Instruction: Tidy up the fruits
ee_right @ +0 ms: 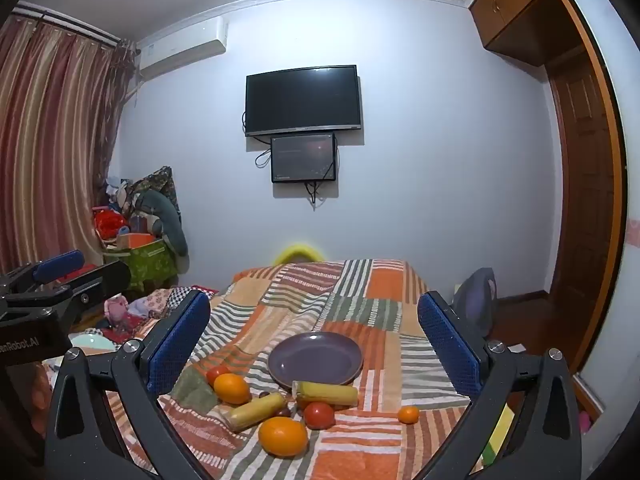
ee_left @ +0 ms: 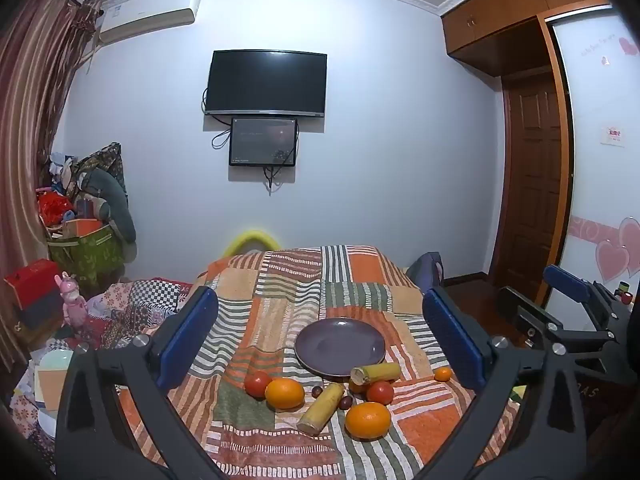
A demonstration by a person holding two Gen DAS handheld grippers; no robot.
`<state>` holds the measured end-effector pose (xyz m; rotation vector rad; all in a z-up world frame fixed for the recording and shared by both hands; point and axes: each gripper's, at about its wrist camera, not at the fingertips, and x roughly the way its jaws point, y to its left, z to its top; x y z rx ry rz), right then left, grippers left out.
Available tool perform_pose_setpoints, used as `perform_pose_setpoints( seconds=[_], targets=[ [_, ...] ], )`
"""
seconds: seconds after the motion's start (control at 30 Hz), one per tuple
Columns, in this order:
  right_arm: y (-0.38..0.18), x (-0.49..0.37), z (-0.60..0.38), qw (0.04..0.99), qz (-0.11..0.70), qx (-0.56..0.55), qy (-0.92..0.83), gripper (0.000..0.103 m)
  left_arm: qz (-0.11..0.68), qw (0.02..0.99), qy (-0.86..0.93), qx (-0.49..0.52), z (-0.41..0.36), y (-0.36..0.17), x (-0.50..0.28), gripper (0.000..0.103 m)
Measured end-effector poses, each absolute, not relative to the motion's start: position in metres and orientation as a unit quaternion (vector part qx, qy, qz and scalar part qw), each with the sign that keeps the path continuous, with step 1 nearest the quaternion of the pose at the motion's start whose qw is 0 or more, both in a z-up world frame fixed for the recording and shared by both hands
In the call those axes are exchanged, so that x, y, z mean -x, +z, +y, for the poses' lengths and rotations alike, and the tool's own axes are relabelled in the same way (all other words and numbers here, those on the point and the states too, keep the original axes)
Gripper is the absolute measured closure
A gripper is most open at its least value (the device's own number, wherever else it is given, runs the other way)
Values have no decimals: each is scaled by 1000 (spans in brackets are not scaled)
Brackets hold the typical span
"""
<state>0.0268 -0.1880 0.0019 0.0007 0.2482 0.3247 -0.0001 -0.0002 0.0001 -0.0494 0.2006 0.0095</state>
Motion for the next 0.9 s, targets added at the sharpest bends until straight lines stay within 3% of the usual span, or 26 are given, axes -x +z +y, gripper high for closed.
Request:
perform_pose_setpoints(
  seconds=[0.9],
  targets=[
    [4,-24,-189,981,116,-13,155,0,100,995,4,17,-2,-4,-2,0]
  ],
)
